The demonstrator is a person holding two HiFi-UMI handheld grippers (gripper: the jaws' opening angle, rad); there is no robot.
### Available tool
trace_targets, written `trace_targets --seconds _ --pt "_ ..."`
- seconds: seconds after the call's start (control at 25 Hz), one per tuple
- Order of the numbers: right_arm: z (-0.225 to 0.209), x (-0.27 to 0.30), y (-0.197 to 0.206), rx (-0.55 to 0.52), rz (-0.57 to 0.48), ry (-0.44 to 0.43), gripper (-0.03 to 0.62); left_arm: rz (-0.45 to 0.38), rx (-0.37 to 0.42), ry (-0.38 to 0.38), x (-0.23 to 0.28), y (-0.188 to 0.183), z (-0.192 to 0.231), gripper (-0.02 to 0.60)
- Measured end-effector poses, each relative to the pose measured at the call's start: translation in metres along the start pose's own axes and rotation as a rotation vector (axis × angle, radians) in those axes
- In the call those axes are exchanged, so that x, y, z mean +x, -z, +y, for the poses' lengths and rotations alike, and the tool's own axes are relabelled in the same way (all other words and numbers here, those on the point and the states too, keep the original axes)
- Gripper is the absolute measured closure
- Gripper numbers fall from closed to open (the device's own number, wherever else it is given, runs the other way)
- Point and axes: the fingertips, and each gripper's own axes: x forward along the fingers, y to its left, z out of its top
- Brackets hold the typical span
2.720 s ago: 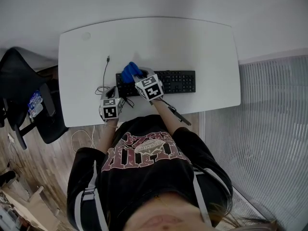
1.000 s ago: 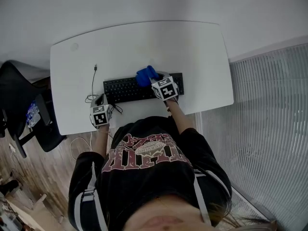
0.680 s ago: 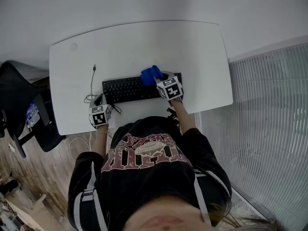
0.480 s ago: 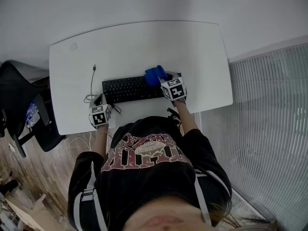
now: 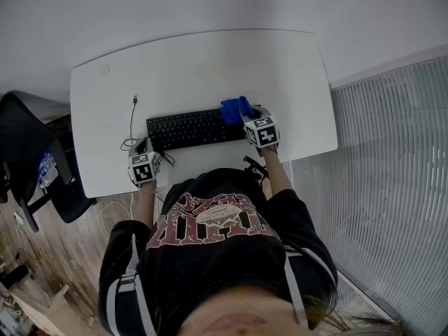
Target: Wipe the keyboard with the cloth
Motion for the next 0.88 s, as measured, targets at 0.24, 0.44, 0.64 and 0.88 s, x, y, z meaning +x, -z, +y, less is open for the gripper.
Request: trace_targets --seconds 0.24,0.44,0.64,0.88 --pt "-0.016 -0.009 0.012 0.019 0.007 0.034 0.530 0.004 -0.004 -0.006 0.001 0.001 0.000 0.548" --pt "-0.031 -0.017 0.020 0.047 0.009 0.067 0.530 0.003 -0.007 -0.009 0.000 0.001 0.002 0.548" --pt "-0.045 -0.024 0.028 0.081 0.004 0.101 0.530 0.001 -0.010 -0.010 0.001 0.002 0.003 0.549" --pt "-0.063 -0.030 0.034 0.119 -0.005 0.139 0.530 -0.006 -0.015 -0.018 0.001 0.002 0.001 0.548"
